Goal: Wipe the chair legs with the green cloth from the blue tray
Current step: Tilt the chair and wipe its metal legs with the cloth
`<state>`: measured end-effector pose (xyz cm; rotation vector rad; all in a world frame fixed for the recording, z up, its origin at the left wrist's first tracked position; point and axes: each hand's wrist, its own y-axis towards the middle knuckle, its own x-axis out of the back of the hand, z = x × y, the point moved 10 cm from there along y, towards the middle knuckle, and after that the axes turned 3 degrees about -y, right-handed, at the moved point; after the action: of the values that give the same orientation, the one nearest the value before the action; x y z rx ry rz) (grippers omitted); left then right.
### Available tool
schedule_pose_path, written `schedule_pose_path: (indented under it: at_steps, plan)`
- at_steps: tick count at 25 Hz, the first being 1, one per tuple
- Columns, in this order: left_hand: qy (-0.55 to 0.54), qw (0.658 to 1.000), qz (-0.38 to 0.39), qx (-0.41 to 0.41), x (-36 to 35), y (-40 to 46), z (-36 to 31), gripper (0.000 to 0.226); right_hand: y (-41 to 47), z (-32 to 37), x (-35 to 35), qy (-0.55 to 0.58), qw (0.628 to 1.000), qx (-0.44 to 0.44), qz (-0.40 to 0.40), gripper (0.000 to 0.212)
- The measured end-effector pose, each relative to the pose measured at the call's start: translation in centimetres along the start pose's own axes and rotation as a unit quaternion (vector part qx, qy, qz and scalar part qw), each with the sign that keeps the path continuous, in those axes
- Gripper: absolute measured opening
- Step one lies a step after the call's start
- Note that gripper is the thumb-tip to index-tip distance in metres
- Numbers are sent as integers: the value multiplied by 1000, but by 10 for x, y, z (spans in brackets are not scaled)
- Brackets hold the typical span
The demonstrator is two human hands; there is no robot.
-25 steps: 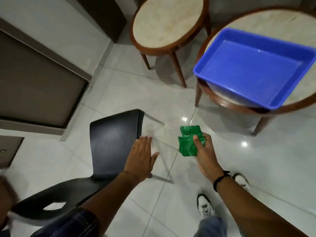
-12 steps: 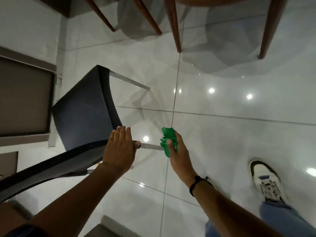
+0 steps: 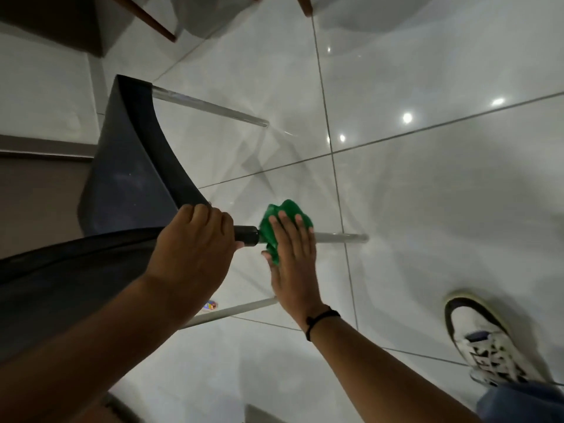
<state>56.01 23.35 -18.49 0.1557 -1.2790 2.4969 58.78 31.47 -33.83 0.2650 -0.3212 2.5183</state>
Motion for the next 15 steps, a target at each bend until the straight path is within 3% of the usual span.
schedule_pose_path:
  at_steps: [5, 8, 12, 15]
  plan:
    - [54, 998, -11, -3, -5, 1, 0, 48, -5, -54, -4, 28, 993, -117, -13, 59]
    - [18, 999, -31, 5, -2, 4, -2, 50, -6, -21, -6, 63, 995, -73, -15, 59]
    - [-22, 998, -47, 47, -4, 14, 7, 68, -6, -3, -9, 20, 1000, -9, 1, 59]
    - [-12, 996, -74, 48, -1, 21, 9, 73, -5, -40, -9, 5, 997, -82, 8, 63]
